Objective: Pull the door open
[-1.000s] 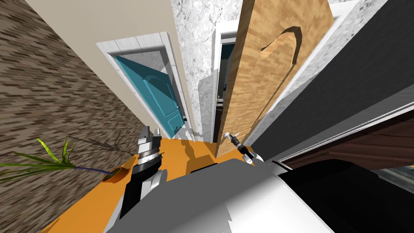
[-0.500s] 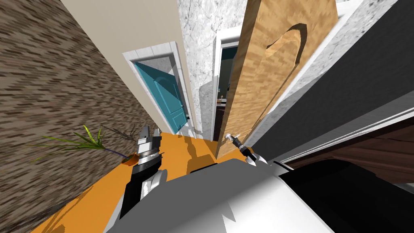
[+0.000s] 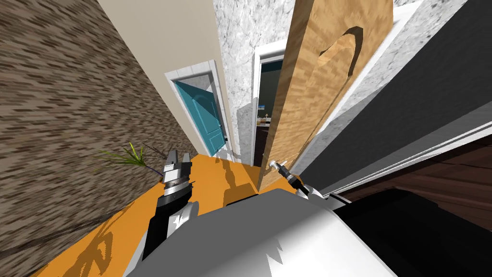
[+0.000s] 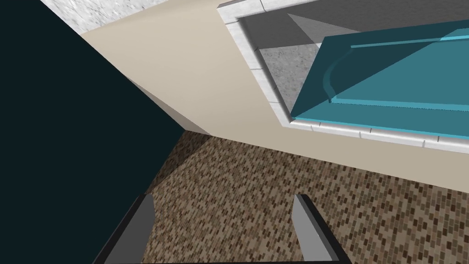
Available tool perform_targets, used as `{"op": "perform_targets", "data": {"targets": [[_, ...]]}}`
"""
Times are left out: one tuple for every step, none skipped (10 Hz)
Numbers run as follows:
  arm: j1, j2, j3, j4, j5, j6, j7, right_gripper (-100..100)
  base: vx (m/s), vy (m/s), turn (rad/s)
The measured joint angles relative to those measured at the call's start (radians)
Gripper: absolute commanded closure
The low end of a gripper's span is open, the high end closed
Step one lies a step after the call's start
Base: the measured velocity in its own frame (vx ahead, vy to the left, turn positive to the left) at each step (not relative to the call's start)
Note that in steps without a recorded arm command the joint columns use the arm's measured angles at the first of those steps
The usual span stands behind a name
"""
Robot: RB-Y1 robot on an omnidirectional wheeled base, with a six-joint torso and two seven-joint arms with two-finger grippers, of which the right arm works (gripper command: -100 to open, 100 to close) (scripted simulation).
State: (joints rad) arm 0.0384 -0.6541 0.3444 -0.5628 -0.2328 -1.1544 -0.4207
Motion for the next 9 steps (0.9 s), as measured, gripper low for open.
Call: {"op": "perform_targets", "data": {"targets": [[0.002,-0.003,0.001,0.006,-0.002,-0.006,-0.002,100,-0.229,-0.122,0.229],[0.003,-0.005,0.003,0.009,-0.004,-0.015,-0.004,100,-0.181,-0.131,0.190],[0.003,-0.004,0.008,0.018,-0.003,-0.027,-0.006,100,-0.188,-0.093,0.197],[0.008,-0.008,0.010,0.018,-0.005,-0.036,-0.008,100,-0.220,-0.106,0.190],[0.018,-0.013,0.012,0.010,-0.007,-0.041,-0.010,100,-0.228,-0.085,0.172],[0.019,-0.016,0.015,0.020,-0.008,-0.054,-0.012,100,-0.229,-0.109,0.167],[0.013,-0.015,0.021,0.045,-0.008,-0.074,-0.017,100,-0.240,-0.101,0.225],[0.015,-0.018,0.023,0.055,-0.009,-0.087,-0.020,100,-0.215,-0.092,0.149],[0.016,-0.019,0.026,0.063,-0.010,-0.097,-0.023,100,-0.210,-0.100,0.164]]}}
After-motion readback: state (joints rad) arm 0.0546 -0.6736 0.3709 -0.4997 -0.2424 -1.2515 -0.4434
